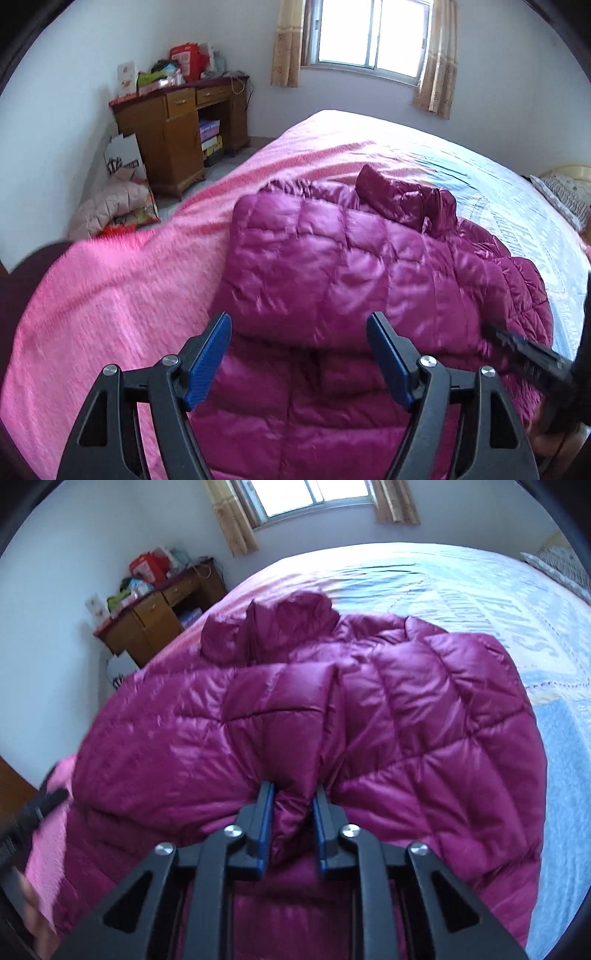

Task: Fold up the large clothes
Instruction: 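Grasp the jacket collar with the right tool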

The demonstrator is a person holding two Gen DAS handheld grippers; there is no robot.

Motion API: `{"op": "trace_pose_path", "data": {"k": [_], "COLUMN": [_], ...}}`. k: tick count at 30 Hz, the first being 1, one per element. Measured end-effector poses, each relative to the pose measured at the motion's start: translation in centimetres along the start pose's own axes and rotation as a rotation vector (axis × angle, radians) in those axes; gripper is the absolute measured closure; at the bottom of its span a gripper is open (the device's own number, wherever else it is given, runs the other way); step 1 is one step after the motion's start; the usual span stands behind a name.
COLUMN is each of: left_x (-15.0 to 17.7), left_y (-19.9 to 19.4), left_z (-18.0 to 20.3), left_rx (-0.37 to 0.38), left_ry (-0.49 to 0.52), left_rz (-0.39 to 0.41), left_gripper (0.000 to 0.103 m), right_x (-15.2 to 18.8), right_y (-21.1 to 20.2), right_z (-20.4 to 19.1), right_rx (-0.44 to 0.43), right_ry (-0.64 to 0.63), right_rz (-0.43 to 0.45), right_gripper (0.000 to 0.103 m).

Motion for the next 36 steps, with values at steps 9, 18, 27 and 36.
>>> {"op": "trace_pose_path", "data": {"k": [9, 18, 27, 36], "left_x": [-6.5, -4.4, -3.2, -3.2], "left_y": [2.4, 10.9, 11.2, 11.6], "left_z": [2.4, 2.1, 1.7, 2.1], "left_rx": [-0.014, -0.085, -0.141, -0.169], "left_ry": [-0.008, -0.073, -0.054, -0.036], "left_rz": [0.042, -0.025, 0.052, 0.046], "left_gripper": [0.027, 0.027, 0.027, 0.027], "right_x": [-1.3, -15.0, -18.9, -18.1], "right_y": [-2.7, -0.3, 10.1, 12.3], "right_z": [0.2, 2.7, 4.0, 4.6], "right_rx": [0.01, 0.038, 0.077, 0.118], "right_ry": [-0.105, -0.019, 0.171, 0.128], "right_rz": [-0.079, -0.001, -0.128, -0.227], "right_gripper": [0.056, 0.027, 0.028, 0.08]}}
Point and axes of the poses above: each gripper's, at about its wrist camera, not at the fingertips, and y roughly the way its jaws point, z to its right, x to its underside, the point moved 5 cm from there along y, roughly the way its jaws point, and after that the axes turned 10 degrees about -y, right-handed, at the moved point
